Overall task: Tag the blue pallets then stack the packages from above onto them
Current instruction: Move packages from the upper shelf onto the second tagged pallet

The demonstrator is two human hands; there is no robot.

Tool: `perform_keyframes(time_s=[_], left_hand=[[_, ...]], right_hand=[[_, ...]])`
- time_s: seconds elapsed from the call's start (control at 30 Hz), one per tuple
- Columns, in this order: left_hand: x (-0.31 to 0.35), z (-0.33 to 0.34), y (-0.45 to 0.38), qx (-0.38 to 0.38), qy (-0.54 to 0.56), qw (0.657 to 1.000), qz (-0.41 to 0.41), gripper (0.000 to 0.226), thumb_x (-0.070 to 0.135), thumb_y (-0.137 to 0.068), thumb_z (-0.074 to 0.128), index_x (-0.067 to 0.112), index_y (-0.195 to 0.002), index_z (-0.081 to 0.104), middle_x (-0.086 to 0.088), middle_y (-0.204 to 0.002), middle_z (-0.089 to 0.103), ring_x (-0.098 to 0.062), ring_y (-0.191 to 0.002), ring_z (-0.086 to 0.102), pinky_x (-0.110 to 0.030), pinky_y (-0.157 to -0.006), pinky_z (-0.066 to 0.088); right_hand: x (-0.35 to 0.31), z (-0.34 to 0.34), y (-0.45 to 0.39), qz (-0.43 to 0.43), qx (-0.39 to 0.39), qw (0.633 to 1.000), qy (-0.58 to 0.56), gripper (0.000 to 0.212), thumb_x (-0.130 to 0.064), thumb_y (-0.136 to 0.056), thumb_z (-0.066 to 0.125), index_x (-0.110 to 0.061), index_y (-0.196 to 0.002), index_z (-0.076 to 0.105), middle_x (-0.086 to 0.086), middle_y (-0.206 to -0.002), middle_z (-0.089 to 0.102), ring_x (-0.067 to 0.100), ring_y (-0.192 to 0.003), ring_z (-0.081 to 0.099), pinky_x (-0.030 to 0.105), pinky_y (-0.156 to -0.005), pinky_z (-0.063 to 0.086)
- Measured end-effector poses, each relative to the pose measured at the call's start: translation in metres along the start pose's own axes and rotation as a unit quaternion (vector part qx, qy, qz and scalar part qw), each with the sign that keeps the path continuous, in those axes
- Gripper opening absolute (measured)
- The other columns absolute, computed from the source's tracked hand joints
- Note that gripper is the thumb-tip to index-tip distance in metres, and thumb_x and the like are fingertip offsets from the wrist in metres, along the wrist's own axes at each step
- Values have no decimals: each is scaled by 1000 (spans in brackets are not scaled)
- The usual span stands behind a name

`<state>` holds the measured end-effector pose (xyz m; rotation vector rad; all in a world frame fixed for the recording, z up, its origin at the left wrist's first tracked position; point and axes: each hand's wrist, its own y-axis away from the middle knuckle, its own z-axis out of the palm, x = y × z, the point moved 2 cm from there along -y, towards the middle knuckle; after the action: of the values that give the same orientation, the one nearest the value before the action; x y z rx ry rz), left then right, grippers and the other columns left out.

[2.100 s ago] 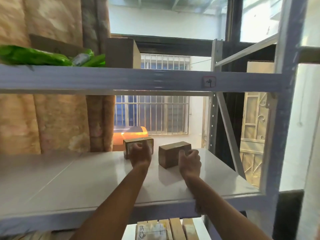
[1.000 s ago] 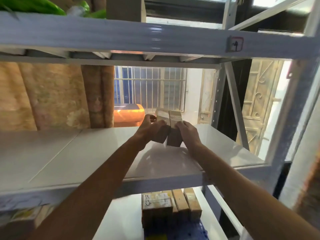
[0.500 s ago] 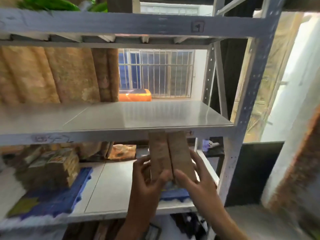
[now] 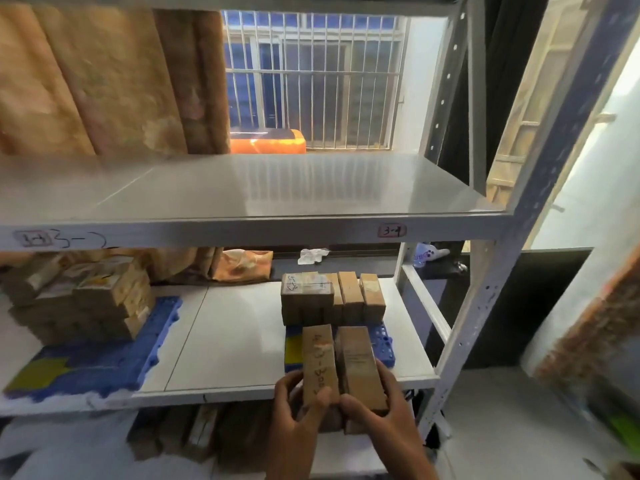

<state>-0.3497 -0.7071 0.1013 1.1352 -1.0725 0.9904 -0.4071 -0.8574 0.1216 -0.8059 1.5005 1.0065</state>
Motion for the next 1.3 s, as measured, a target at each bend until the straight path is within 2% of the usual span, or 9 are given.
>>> perform_keyframes(time_s=[0.2,0.4,0.53,0.67,0.83,0.93,1.07,1.17,1.3], left_hand=[[6,10,-67,-19,-17,1000,10,67,80,-58,72,60,-118,46,11,-129,64,-22,-112,69,-49,-96,60],[23,15,-112,-29,-9,999,27,64,61,-73,69,39,-130,48,10,-126,65,-15,-110,68,-22,-79,59],[28,12,-125,-25,30,999,23,57,49,-81,71,32,-131,49,8,-126,64,-13,-105,69,-13,-67,57],[25,6,-134,-19,66,998,11,55,51,-81,68,32,-130,52,11,-122,67,-3,-102,71,-20,-72,61],[25,-1,-145,-9,74,997,6,51,54,-81,69,39,-127,54,17,-118,69,-4,-107,71,-23,-77,62],[24,-6,-146,-1,74,997,4,48,58,-80,69,43,-124,55,20,-117,69,-5,-108,70,-25,-79,62],[24,-5,-145,3,82,997,3,56,63,-75,70,42,-125,56,16,-121,68,-9,-113,69,-38,-95,59],[23,-6,-143,-3,90,996,1,61,63,-73,71,38,-127,55,13,-123,68,-12,-113,69,-41,-97,59],[24,-12,-140,-8,97,995,3,64,63,-72,71,38,-128,55,15,-121,69,-7,-111,70,-36,-93,59]], right_hand=[[2,16,-69,-4,30,999,-15,77,-54,-66,92,-59,-127,45,-32,-109,68,-3,-101,70,16,-67,59],[2,22,-112,-3,65,998,-21,74,-57,-70,82,-51,-134,45,-18,-124,59,12,-106,67,15,-66,59],[7,16,-130,31,103,991,-79,59,-52,-79,71,-29,-133,60,3,-123,70,23,-108,71,36,-81,65],[11,-9,-159,38,180,976,-117,35,-35,-97,66,-15,-125,65,12,-116,73,29,-105,72,40,-82,64],[-3,-47,-237,55,233,963,-125,52,-23,-85,77,-12,-133,59,12,-117,72,24,-105,73,41,-97,60],[-10,-55,-282,77,215,972,-53,41,-26,-84,75,-13,-123,69,14,-114,74,22,-100,73,43,-94,61],[-15,-50,-317,96,184,978,28,28,-31,-85,75,-12,-106,75,14,-105,76,18,-82,73,29,-60,64],[-13,-44,-329,118,165,979,10,33,-30,-87,75,-9,-112,70,12,-106,76,23,-93,76,38,-80,66],[-10,-41,-329,116,157,980,41,38,-33,-86,75,-10,-115,67,9,-105,76,20,-91,76,31,-72,65]])
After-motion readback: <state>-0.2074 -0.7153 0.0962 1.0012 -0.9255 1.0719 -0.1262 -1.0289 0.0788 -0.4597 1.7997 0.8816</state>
